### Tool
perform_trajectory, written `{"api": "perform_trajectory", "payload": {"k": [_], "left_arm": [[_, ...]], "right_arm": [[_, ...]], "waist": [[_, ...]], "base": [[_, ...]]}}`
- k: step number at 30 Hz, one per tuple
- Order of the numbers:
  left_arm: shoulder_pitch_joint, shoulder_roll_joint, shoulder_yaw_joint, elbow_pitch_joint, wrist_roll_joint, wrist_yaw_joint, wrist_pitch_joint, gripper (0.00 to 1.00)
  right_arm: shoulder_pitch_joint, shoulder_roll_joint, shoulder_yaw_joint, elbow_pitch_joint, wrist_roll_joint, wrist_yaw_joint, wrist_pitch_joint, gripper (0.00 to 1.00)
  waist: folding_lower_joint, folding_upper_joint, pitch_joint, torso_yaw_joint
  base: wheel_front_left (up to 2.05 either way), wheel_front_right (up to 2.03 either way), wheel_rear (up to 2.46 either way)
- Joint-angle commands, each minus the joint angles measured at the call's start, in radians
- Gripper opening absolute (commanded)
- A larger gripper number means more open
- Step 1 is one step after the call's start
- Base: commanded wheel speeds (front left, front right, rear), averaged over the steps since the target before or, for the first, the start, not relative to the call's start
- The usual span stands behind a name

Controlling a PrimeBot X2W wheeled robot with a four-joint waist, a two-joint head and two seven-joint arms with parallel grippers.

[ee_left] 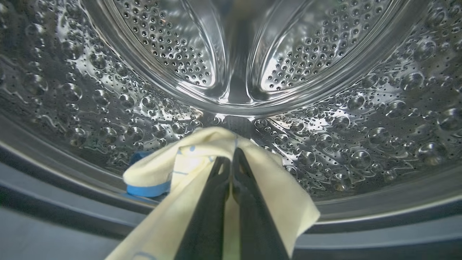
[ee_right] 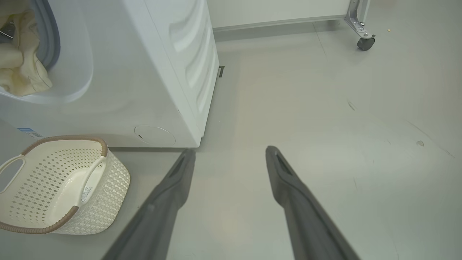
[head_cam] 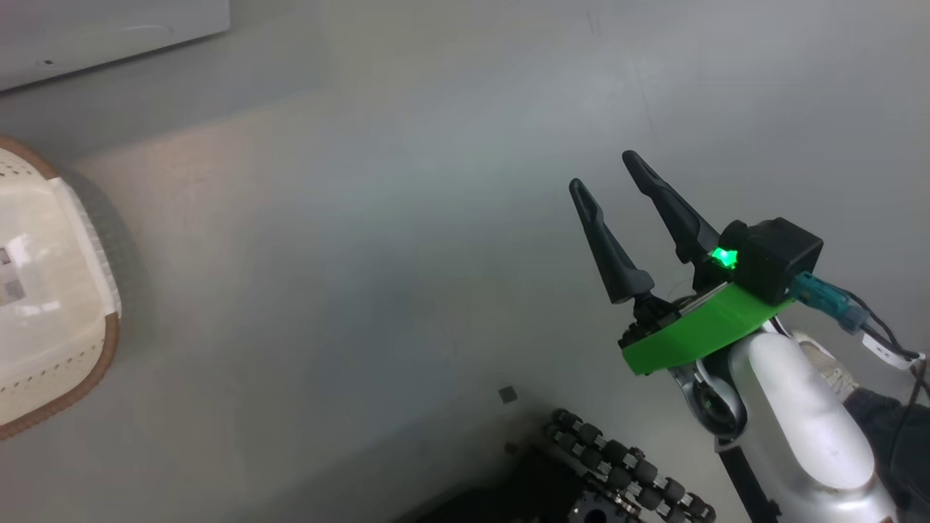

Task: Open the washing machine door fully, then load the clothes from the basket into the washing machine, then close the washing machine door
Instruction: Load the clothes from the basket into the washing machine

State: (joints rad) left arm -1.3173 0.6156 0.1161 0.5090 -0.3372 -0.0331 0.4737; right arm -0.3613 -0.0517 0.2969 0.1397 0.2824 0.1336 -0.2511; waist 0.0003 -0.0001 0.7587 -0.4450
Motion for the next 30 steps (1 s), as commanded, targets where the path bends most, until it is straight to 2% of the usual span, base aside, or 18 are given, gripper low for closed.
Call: {"api": "perform_trajectory", "payload": {"k": [1,6,15,18,20,21,23,30], "left_arm": [[-0.029,0.072,0.015,-0.038,0.006,0.007,0.004,0.0],[-0.162,0.093,-0.005,-0.032,0.02,0.002,-0.033,0.0],[-0.334,0.082,-0.048,0.039,0.102,0.034,-0.376,0.0],[-0.345,0.088,-0.06,0.111,0.118,0.042,-0.405,0.0],[-0.347,0.088,-0.061,0.166,0.113,0.045,-0.381,0.0],[-0.343,0.092,-0.068,0.19,0.119,0.047,-0.361,0.44],[-0.337,0.099,-0.076,0.221,0.12,0.043,-0.339,1.0],[-0.287,0.104,-0.104,0.27,0.121,0.016,-0.319,1.0]], "right_arm": [[0.008,0.0,0.015,-0.02,0.007,-0.003,-0.009,1.0],[-0.007,0.001,0.036,-0.022,0.021,-0.003,-0.01,1.0],[-0.009,0.001,0.053,-0.029,0.044,-0.003,-0.011,1.0],[-0.01,0.001,0.054,-0.031,0.051,-0.003,-0.011,1.0],[-0.009,0.001,0.054,-0.031,0.053,-0.003,-0.011,1.0],[-0.008,0.001,0.053,-0.031,0.054,-0.003,-0.011,1.0],[-0.007,0.001,0.051,-0.029,0.054,-0.003,-0.011,1.0],[-0.011,0.001,0.035,-0.02,0.039,-0.003,-0.011,1.0]], "waist": [[-0.0003,0.0001,0.021,-0.022],[-0.0003,0.0001,0.049,-0.043],[-0.0003,0.0001,0.065,-0.061],[-0.0003,0.0001,0.065,-0.064],[-0.0003,0.0001,0.064,-0.065],[-0.0003,0.0001,0.064,-0.064],[-0.0003,0.0001,0.064,-0.063],[-0.0003,0.0001,0.048,-0.038]], "base": [[0.0,0.0,0.0],[0.0,0.0,0.0],[0.0,0.0,0.0],[0.0,0.0,0.0],[0.0,0.0,0.0],[0.0,0.0,0.0],[0.0,0.0,0.0],[0.0,0.0,0.0]]}}
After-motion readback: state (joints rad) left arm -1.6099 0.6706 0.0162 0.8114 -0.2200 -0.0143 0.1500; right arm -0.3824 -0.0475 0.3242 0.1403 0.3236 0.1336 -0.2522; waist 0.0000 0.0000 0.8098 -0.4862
